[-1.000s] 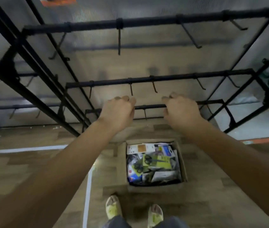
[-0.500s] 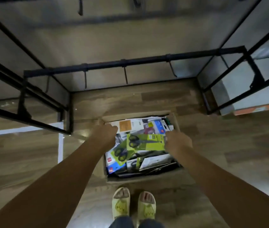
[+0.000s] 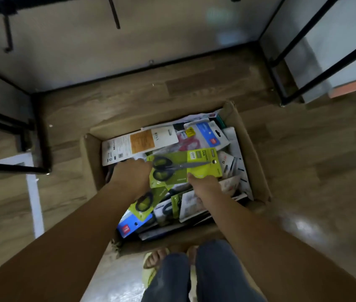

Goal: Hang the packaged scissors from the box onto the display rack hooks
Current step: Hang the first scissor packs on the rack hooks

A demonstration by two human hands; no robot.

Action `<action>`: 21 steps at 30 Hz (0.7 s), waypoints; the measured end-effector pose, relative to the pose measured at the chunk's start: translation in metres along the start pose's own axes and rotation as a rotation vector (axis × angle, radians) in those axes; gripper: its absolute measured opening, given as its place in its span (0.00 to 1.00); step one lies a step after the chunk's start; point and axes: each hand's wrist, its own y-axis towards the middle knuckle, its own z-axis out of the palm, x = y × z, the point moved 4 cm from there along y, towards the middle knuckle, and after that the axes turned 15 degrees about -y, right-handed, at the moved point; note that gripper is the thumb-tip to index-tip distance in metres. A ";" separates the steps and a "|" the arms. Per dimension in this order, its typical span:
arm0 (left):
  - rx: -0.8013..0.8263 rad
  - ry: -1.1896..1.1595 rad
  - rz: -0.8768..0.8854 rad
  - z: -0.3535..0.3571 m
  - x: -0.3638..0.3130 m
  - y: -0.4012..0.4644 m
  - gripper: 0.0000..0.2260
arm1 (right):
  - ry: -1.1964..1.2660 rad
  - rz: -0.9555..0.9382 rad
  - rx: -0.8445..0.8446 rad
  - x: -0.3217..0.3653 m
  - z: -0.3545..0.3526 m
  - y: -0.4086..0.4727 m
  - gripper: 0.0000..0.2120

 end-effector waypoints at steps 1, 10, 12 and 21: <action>0.000 -0.003 -0.004 0.001 0.002 0.003 0.14 | 0.093 0.052 0.021 0.002 0.001 0.003 0.29; -0.086 -0.042 0.005 -0.005 0.017 0.016 0.12 | 0.672 0.143 0.149 0.032 -0.011 0.018 0.15; -0.087 -0.074 0.003 -0.008 0.020 0.017 0.14 | 0.628 0.037 0.134 0.041 -0.011 0.018 0.17; -0.119 -0.133 -0.006 -0.009 0.028 0.029 0.11 | 0.899 0.231 0.343 0.053 -0.028 0.019 0.19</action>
